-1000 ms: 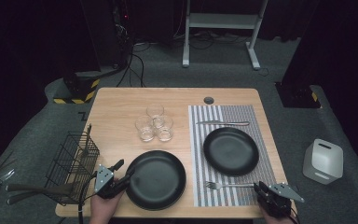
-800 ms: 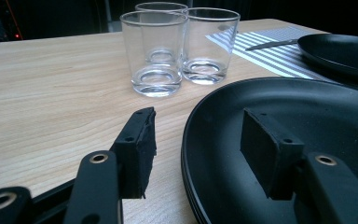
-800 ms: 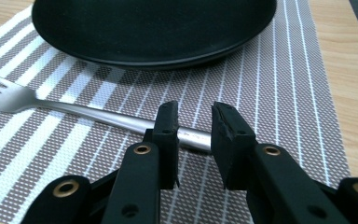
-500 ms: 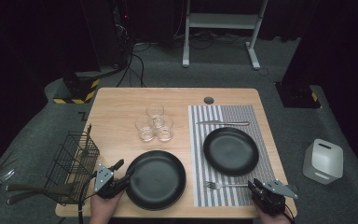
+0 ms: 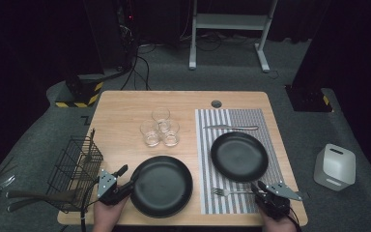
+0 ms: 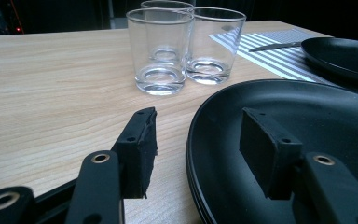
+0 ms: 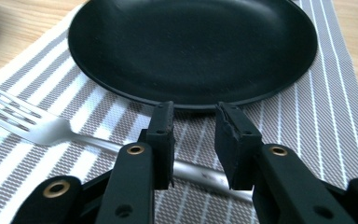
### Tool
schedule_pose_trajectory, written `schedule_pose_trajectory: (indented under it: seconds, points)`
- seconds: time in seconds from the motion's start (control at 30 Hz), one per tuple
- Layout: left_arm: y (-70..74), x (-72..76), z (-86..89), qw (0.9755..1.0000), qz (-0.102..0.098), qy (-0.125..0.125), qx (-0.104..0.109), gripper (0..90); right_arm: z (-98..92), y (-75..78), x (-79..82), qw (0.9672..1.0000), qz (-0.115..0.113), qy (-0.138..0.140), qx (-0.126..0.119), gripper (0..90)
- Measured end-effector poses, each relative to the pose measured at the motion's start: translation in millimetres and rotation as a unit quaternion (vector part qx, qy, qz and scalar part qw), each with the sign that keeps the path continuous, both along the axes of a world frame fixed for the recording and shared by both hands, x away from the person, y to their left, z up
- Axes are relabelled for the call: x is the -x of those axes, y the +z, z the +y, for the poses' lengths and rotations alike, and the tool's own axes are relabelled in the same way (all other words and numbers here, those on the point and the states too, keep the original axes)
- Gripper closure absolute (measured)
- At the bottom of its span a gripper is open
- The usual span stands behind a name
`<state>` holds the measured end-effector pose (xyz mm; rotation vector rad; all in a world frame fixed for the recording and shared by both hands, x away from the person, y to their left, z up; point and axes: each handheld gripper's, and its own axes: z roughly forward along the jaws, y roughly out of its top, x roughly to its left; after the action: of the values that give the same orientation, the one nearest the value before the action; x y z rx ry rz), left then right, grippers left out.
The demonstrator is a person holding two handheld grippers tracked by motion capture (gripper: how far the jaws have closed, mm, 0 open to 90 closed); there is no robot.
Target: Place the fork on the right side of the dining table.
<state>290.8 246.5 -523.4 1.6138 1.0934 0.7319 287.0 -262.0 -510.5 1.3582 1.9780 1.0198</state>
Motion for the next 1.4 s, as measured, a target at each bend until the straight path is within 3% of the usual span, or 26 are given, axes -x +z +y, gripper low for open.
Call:
schedule_pose_trajectory:
  seconds: [0.67,0.9,1.23,1.4]
  points:
    - [0.4,0.3,-0.2,0.9999,0.001,0.015,-0.002,51.9,33.5,8.8,-11.5,0.999,-0.014,0.04,-0.014,63.1]
    - [0.4,-1.2,2.5,0.9999,0.008,0.007,0.01,49.5,45.5,11.3,-17.8,0.9984,-0.018,0.046,-0.029,63.0]
    - [0.4,-2.0,2.8,0.9998,0.014,-0.011,0.007,48.5,69.9,13.7,-28.8,0.9975,-0.02,0.06,-0.032,62.5]
    - [0.2,-2.6,6.3,0.9996,0.016,-0.014,0.02,48.4,81.9,16.5,-33.0,0.9963,-0.024,0.068,-0.047,62.8]
